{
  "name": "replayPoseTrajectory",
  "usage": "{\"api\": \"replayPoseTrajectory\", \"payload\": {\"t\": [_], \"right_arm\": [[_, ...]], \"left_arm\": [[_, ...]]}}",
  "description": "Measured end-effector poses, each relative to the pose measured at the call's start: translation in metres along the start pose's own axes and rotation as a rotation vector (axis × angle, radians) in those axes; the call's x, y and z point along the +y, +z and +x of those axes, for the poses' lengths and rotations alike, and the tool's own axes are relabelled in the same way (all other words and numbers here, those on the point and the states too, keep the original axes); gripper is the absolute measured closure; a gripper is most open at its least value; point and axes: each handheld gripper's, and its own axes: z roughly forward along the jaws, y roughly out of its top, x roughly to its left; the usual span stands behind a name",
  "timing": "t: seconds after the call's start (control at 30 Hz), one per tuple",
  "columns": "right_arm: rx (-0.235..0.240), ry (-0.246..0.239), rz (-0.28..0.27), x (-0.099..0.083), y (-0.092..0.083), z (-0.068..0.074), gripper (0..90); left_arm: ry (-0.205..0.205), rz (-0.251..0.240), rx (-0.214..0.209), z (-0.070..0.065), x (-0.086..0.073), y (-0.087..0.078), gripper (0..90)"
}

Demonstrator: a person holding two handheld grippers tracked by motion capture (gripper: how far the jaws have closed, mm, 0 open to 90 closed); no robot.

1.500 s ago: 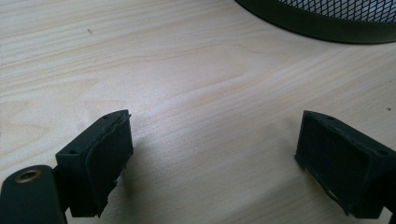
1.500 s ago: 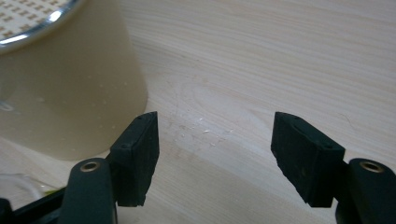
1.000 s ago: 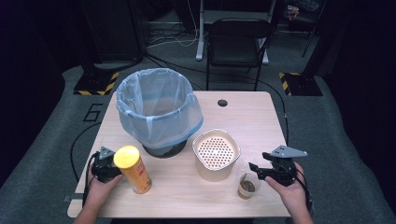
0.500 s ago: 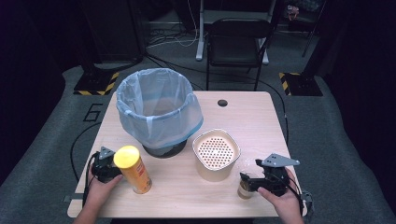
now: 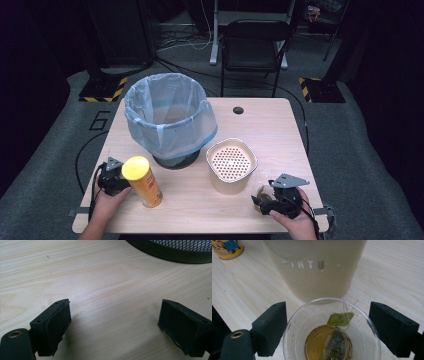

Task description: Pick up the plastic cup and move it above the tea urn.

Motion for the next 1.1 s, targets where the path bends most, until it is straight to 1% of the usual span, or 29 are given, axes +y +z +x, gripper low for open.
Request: {"api": "replayPoseTrajectory", "payload": {"t": [0.07,0.13,0.17,0.27,0.3,0.33,0.37,0.4,0.5,0.53,0.57,0.6,0.7,0.77,0.83,0.87,0.93,0.97,1.03,1.07,1.1], "right_arm": [[-0.009,0.002,0.004,-0.003,0.002,0.001,14.8],[-0.003,-0.016,0.012,-0.005,0.004,0.001,14.7],[-0.012,-0.002,0.014,-0.007,0.005,0.003,14.6],[-0.011,-0.012,0.027,-0.009,0.008,0.004,14.6],[-0.024,-0.011,0.031,-0.01,0.009,0.004,14.6],[-0.016,-0.016,0.038,-0.012,0.009,0.004,14.6],[-0.023,-0.006,0.032,-0.012,0.011,0.004,14.6],[-0.018,-0.021,0.036,-0.013,0.011,0.004,14.8],[-0.033,-0.021,0.048,-0.015,0.013,0.004,15.1],[-0.035,-0.03,0.068,-0.016,0.014,0.004,15.6],[-0.035,-0.03,0.068,-0.016,0.014,0.004,15.6],[-0.045,-0.032,0.067,-0.017,0.016,0.003,15.6],[-0.043,-0.024,0.07,-0.018,0.014,0.001,16.2],[-0.047,-0.02,0.063,-0.019,0.012,-0.001,16.5],[-0.056,-0.007,0.055,-0.019,0.01,-0.003,16.4],[-0.054,-0.014,0.058,-0.019,0.008,-0.005,16.5],[-0.066,0.0,0.055,-0.02,0.007,-0.005,16.8],[-0.059,-0.015,0.069,-0.02,0.007,-0.007,18.3],[-0.049,-0.015,0.059,-0.021,0.006,-0.008,24.3],[-0.039,-0.021,0.061,-0.02,0.005,-0.008,24.3],[-0.044,-0.02,0.062,-0.02,0.005,-0.008,24.6]], "left_arm": [[0.001,0.001,0.0,0.0,0.0,0.0,10.6],[0.0,0.003,-0.002,0.0,0.0,0.0,10.6],[0.001,-0.001,0.003,0.0,0.0,0.0,10.6],[0.001,0.0,0.003,0.0,0.0,0.0,10.6],[0.0,0.003,-0.002,0.0,0.0,0.0,10.6],[0.001,0.001,0.0,0.0,0.0,0.0,10.6],[0.001,0.001,0.0,0.0,0.0,0.0,10.6],[0.002,0.005,0.0,0.0,0.0,0.0,10.7],[0.001,0.0,0.003,0.0,0.0,0.0,10.7],[0.0,-0.002,0.003,0.0,0.0,0.0,10.6],[0.0,-0.002,0.003,0.0,0.0,0.0,10.6],[0.001,0.0,0.003,0.0,0.0,0.0,10.6],[0.0,0.003,-0.002,0.0,0.0,0.0,10.7],[0.001,0.0,0.0,0.0,0.0,0.0,10.6],[0.001,0.002,0.0,0.0,0.0,0.0,10.7],[0.001,0.0,0.002,0.0,0.0,0.0,10.6],[0.001,0.0,0.003,0.0,0.0,0.0,10.7],[0.002,0.004,-0.002,0.0,0.0,0.0,10.6],[0.0,0.003,-0.002,0.0,0.0,0.0,10.7],[0.002,0.004,-0.002,0.0,0.0,0.0,10.6],[0.002,0.001,0.0,0.0,0.0,0.0,10.6]]}}
